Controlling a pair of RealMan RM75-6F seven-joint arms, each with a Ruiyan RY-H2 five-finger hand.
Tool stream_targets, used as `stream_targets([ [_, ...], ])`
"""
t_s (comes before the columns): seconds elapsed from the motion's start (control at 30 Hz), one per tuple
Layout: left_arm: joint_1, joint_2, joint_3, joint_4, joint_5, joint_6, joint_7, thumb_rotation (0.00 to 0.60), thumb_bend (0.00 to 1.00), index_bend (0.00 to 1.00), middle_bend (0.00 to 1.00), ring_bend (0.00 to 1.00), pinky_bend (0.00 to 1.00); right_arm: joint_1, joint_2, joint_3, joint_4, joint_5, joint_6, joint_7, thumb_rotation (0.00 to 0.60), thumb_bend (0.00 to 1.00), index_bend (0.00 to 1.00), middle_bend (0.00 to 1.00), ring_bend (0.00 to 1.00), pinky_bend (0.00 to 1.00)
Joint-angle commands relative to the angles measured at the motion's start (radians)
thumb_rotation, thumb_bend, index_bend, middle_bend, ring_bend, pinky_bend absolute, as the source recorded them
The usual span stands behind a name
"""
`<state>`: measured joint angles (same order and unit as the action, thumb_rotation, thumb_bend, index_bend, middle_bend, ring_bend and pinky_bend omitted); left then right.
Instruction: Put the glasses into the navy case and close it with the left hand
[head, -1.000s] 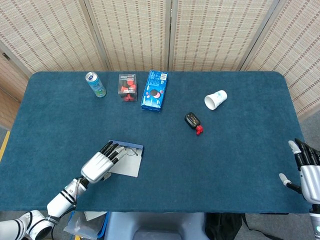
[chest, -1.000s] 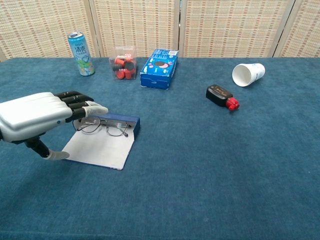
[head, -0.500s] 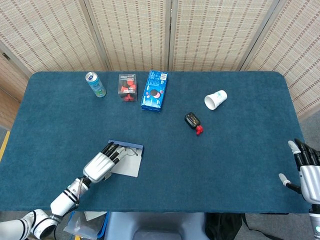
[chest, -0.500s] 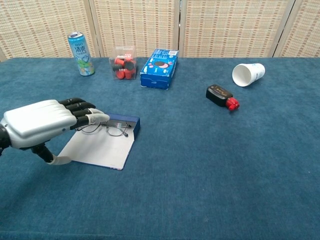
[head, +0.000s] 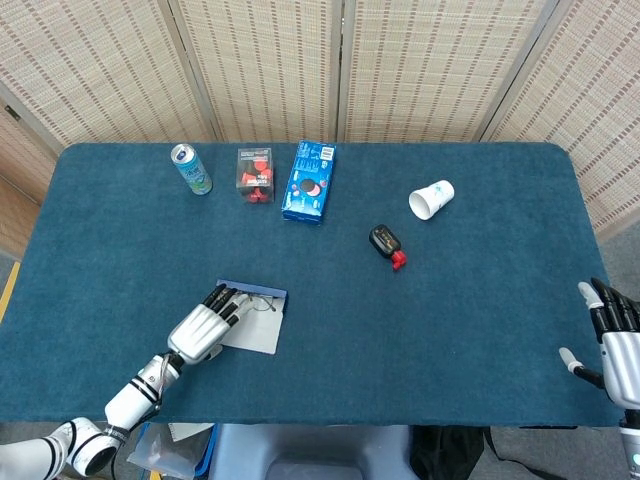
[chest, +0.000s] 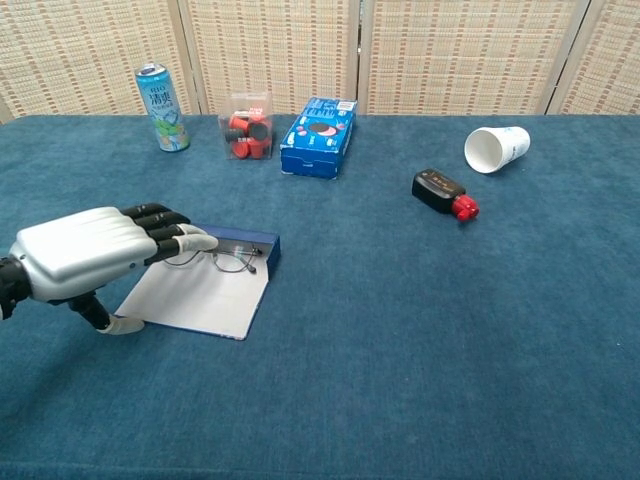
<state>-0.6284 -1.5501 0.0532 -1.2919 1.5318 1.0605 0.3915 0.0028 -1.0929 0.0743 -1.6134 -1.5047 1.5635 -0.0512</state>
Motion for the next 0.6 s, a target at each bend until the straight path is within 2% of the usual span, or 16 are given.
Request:
stream_targets([
  [0.03, -0.001, -0.004, -0.005, 0.002, -0.005, -0.008, 0.005, 0.600, 0.22, 0.00, 0.00, 0.00, 0.00, -0.001, 0.000, 0.000, 0.000, 0.000, 0.002, 0.001, 0.600, 0.19, 0.00, 0.05, 0.08, 0.11],
  [0.6, 0.000, -0.009, -0.029, -0.010, -0.038, -0.039, 0.023, 0.600, 0.22, 0.00, 0.00, 0.00, 0.00, -0.006, -0.001, -0.002, 0.001, 0.001, 0.007, 0.002, 0.600, 0.19, 0.00, 0.05, 0.08, 0.11],
])
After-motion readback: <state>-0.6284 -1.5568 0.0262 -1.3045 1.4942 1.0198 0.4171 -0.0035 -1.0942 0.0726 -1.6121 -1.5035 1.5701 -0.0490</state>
